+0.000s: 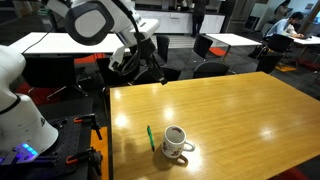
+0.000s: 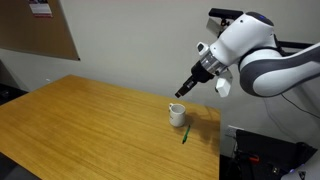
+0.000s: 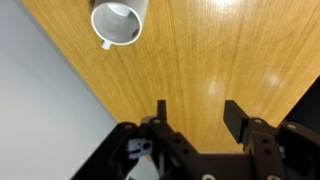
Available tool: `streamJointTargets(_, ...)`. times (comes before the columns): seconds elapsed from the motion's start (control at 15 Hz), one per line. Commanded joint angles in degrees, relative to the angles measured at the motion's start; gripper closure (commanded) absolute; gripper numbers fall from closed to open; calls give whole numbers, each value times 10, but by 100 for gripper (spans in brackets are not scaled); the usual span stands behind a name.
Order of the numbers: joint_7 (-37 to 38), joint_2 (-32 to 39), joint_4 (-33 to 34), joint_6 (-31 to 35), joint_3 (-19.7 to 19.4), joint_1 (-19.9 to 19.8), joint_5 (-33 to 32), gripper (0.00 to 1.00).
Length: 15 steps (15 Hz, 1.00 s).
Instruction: Slide the white mug to the right
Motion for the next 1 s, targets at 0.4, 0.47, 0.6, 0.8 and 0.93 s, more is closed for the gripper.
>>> streamJointTargets(0.4,-98,-144,-68,-63,23,40,85,0)
streamJointTargets(0.47,-103,-155,-72,-69,25,43,85,0)
streamJointTargets(0.6,-107,-172,-83,-71,25,51,89,0)
streamJointTargets(0.8,-93,-152,-67,-59,33,46,93,0)
streamJointTargets(0.93,-94,-154,-67,-59,34,47,96,0)
